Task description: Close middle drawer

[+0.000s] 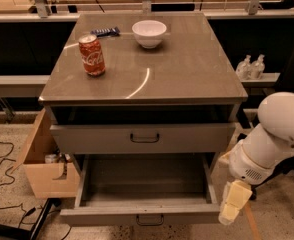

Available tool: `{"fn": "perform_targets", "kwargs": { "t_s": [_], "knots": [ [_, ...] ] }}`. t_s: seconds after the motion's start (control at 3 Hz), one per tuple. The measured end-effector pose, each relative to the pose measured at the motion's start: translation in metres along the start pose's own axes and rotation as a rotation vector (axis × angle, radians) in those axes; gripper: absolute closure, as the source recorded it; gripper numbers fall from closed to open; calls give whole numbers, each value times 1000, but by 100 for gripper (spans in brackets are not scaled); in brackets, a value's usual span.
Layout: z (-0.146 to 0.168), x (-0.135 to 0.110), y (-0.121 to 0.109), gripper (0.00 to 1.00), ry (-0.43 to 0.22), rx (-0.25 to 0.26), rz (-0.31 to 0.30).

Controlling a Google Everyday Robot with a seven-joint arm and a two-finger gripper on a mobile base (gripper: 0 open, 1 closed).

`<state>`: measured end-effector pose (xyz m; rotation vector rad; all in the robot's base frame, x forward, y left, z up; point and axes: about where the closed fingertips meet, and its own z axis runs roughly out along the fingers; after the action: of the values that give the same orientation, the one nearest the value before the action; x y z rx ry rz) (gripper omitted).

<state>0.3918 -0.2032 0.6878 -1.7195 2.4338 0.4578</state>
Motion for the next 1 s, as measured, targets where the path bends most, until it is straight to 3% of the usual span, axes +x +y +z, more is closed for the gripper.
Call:
{"fn": "perform_targets", "kwargs": {
  "t_s": [0.33,0.67,1.0],
  "knots": [
    [48,13,3,0,-14,-79,10],
    [90,21,12,15,-52,-123,15],
    [130,22,21,38,-72,-152,-10]
  ]
}}
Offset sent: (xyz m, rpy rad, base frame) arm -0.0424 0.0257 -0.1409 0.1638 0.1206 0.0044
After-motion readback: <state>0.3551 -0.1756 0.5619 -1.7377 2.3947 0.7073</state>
